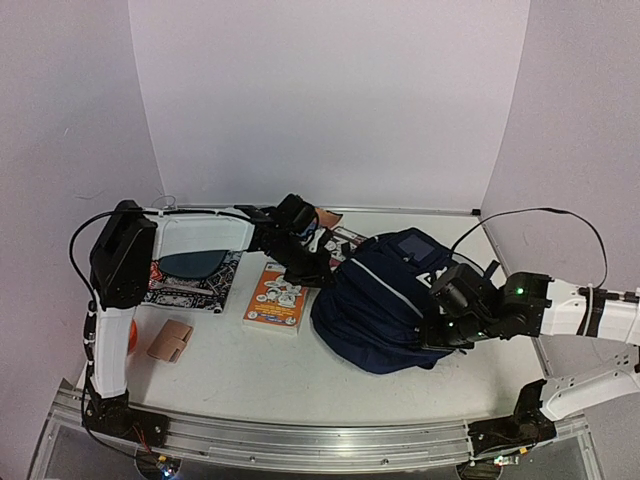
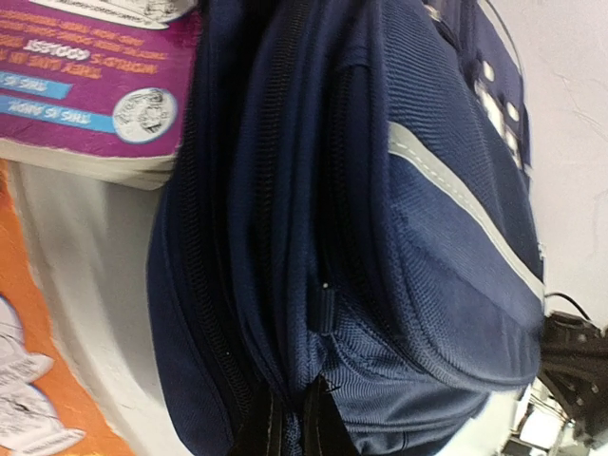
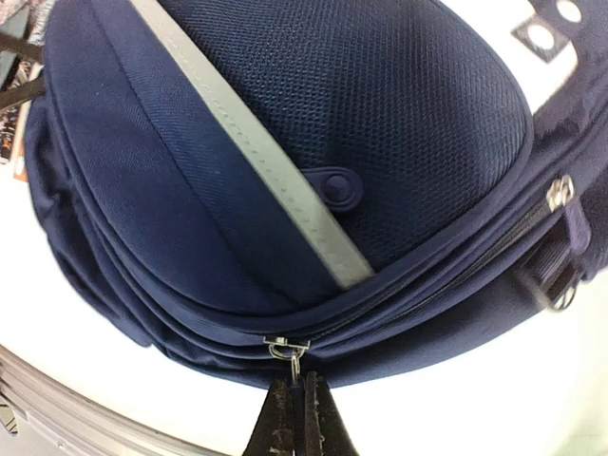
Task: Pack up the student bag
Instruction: Zip the upper front pocket of the student bag.
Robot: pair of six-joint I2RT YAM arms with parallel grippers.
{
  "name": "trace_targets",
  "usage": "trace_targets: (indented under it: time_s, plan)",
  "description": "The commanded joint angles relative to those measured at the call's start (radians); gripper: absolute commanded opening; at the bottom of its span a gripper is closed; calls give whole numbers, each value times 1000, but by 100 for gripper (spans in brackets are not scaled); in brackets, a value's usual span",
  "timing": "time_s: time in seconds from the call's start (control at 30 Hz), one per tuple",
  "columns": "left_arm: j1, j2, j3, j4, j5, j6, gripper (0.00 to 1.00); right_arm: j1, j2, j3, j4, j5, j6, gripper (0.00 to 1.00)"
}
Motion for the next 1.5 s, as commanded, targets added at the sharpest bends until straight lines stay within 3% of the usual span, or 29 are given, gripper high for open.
trace_targets:
  time_s: [0.0,0.23,0.37,0.53,0.77,1.07,1.23,1.37,1.47]
  plan:
    - [95,28,115,-88,-304,77,5,0,20,33,-117,-17,-74,0]
    - [92,-88,55,-83,-227,-27,47,0,150,154,28,-66,-151,0]
    - [71,-176,-20,-27,-167,-131,58,1,220,213,83,-91,-180,0]
    - [-15,-252,-166,153,-98,-308,64,1,273,264,116,-114,-211,0]
    - [-90,-202,-236,354,-25,-477,63,2,315,293,133,-136,-240,0]
    - [-130,-70,-183,407,45,-529,54,2,323,296,136,-128,-254,0]
    - [-135,-61,-197,422,59,-539,41,1,303,275,132,-108,-258,0]
    - [-136,-75,-219,425,55,-546,40,2,292,266,127,-97,-259,0]
    - [-135,-74,-232,443,60,-552,23,2,293,264,123,-88,-265,0]
